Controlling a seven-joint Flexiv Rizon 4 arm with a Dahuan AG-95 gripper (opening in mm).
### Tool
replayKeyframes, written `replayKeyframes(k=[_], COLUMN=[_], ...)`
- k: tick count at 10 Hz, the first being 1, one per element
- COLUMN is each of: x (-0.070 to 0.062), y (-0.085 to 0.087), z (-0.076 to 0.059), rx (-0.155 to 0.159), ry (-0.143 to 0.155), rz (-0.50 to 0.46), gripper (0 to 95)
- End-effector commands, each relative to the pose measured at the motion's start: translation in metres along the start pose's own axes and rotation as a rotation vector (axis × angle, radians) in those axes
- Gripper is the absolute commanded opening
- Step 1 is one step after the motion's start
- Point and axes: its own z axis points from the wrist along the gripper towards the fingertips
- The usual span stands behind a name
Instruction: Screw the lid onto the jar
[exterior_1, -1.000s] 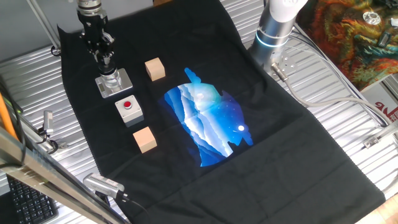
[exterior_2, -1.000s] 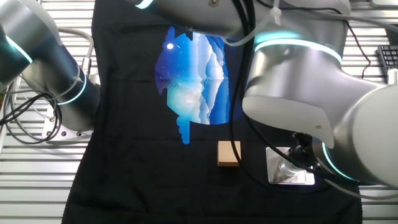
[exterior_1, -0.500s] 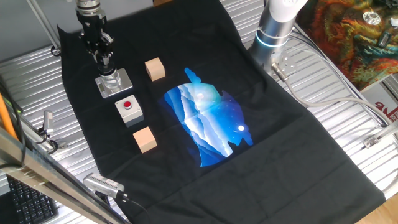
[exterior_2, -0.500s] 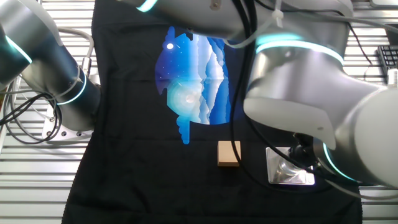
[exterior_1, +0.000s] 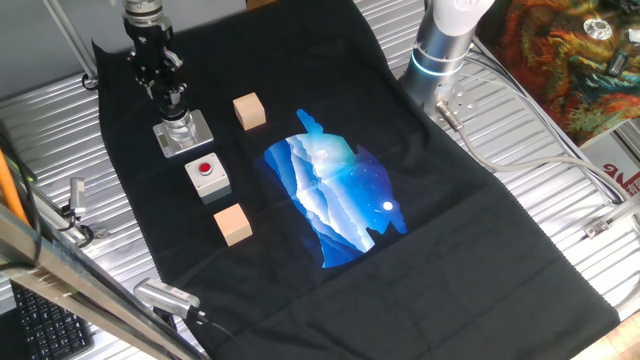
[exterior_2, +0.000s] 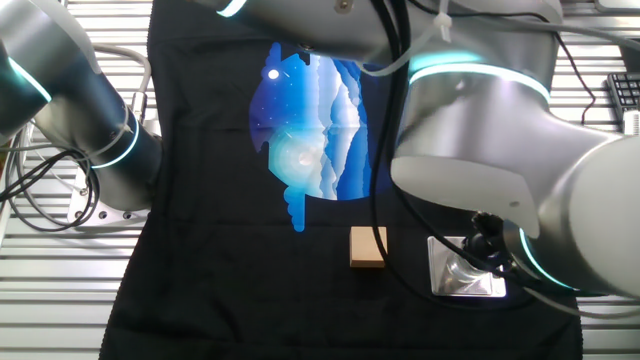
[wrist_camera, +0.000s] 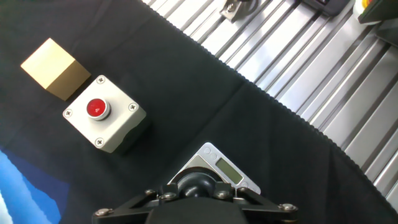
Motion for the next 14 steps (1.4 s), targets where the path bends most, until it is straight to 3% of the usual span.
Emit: replayKeyframes(k=[1, 2, 3, 4, 6, 12, 14], x=[-0.0001, -0.0001, 0.0000, 0.0003, 0.0012, 0.0015, -0.0004], y=[0.0006, 0.0006, 0.0004, 0.0000, -0.0012, -0.0018, -0.0005], z=[-0.0012, -0.0012, -0.0006, 0.0003, 0.0029, 0.0043, 0.0030], rx=[0.010, 0.050, 0.065, 0.064, 0.078, 0.044, 0.051], ry=[0.021, 0.075, 0.112, 0.127, 0.156, 0.225, 0.269], rz=[-0.001, 0.006, 0.036, 0.083, 0.112, 0.147, 0.152], gripper=[76.0, 95.0, 95.0, 76.0, 76.0, 76.0, 76.0])
